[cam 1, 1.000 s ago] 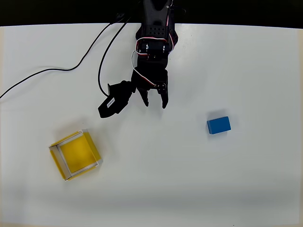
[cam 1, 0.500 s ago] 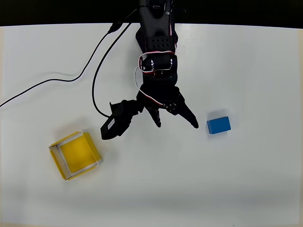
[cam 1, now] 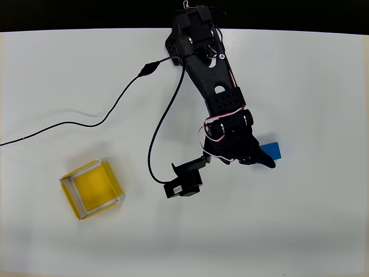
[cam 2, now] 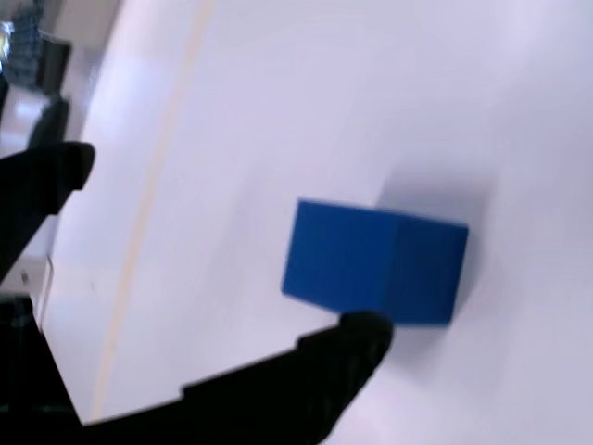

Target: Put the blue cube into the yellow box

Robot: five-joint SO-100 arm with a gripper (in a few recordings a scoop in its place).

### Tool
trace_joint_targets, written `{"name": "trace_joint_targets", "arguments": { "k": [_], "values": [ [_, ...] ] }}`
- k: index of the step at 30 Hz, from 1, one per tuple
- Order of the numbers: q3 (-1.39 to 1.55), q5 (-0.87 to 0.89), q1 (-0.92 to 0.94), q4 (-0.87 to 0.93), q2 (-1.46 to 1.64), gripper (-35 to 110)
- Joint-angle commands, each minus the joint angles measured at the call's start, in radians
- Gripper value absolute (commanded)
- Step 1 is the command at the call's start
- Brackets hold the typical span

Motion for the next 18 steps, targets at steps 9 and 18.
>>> {"name": "trace_joint_targets", "arguments": {
  "k": [9,18],
  "values": [
    [-0.364,-0.021,-0.118,0.100,-0.239,55],
    [-0.434,-0.048,-0.184,0.106,-0.383,54]
  ]
}}
